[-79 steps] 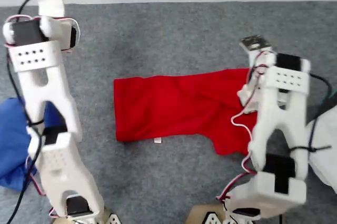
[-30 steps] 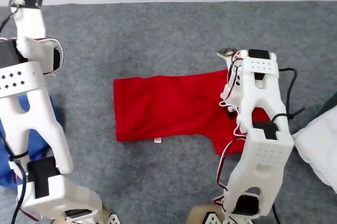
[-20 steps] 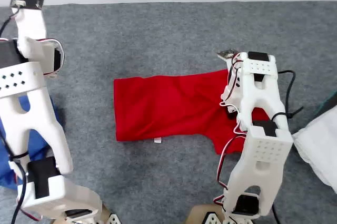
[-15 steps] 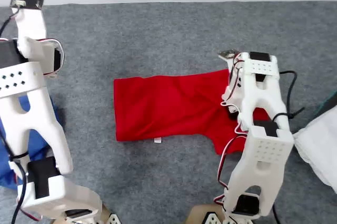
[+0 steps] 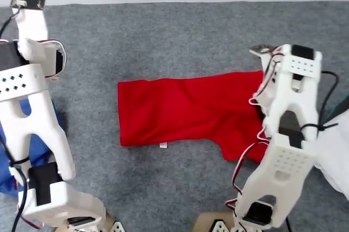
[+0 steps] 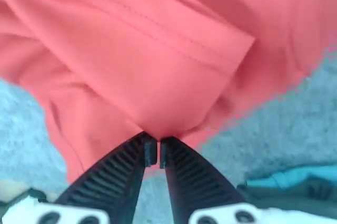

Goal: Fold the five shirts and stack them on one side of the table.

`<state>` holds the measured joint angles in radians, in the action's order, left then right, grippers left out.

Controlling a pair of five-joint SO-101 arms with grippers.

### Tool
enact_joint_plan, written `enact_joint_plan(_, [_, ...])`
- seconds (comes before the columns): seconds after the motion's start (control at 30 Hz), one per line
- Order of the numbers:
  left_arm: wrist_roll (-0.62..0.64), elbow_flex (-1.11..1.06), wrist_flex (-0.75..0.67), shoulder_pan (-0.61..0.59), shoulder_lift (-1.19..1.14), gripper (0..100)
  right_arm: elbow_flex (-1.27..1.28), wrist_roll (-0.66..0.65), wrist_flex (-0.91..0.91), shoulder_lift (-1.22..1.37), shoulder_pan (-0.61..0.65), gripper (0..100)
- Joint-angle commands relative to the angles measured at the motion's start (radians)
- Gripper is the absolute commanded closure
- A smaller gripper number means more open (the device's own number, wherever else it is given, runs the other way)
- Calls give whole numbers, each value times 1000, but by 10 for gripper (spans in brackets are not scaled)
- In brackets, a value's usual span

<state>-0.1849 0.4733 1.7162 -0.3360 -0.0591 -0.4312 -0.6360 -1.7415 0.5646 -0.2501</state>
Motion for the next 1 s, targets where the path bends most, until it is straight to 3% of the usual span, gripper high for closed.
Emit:
enact_joint_plan(0.0, [-8, 5, -20, -2, 49, 982, -46, -49, -42, -73, -54, 987])
enact_joint_plan(0.23, [-9, 5, -17, -2, 51, 982, -48, -141, -48, -73, -140, 987])
enact_joint_plan(0.53, [-37, 7, -8, 77, 52, 982, -46, -189, -48, -73, -139, 982])
enact_joint_plan(0.8, [-69, 5, 2, 129, 44, 982, -46, -110, -50, -185, -131, 772])
enact_joint_plan(0.97, [-92, 5, 12, 227, 44, 981, -44, -94, -50, -372, -91, 770])
